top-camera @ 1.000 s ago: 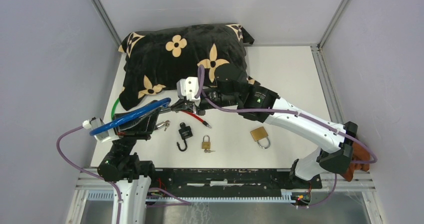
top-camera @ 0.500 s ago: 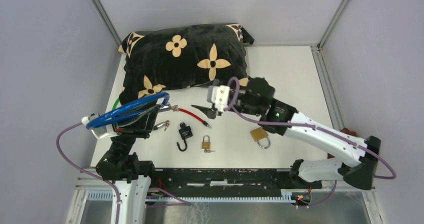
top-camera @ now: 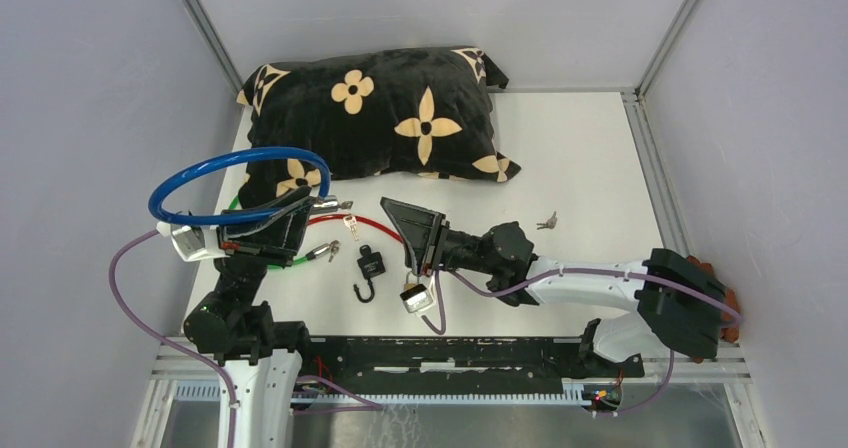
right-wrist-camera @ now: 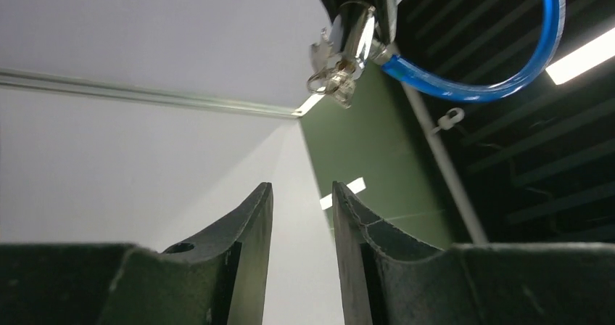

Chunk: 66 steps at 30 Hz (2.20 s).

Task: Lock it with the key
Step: Lock the lock.

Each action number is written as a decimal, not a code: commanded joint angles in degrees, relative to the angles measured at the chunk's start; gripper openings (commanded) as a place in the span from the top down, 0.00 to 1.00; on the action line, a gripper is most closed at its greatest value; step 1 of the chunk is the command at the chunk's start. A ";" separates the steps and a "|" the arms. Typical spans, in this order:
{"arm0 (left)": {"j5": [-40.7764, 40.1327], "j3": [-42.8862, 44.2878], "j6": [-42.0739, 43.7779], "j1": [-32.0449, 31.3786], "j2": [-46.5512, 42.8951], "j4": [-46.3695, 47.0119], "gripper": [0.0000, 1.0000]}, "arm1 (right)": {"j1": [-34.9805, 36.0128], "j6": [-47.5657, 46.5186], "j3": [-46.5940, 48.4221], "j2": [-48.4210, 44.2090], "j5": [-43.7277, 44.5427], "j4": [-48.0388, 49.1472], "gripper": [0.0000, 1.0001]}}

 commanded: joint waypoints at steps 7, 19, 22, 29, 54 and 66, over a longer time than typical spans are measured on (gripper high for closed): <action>-1.60 2.52 -2.55 0.75 0.04 0.55 0.98 | -0.02 -52.73 12.33 5.89 -10.78 2.89 0.51; -1.76 2.43 -3.03 0.73 0.07 0.56 0.98 | -0.35 -55.94 13.59 7.98 -13.49 -2.54 0.51; -1.76 2.25 -3.12 0.70 0.06 0.56 0.98 | -0.34 -56.02 15.02 8.79 -14.74 -2.58 0.52; -1.57 1.97 -3.31 0.70 0.06 0.55 0.98 | -0.38 -56.02 16.44 9.14 -14.87 -2.54 0.56; 4.01 -0.60 -0.70 0.51 -0.70 3.91 0.98 | 7.44 -13.29 15.66 -5.56 -9.98 -28.90 0.86; 5.41 -0.83 -1.60 0.30 -0.81 2.93 0.98 | 9.70 2.95 18.02 -3.80 -8.94 -24.16 0.77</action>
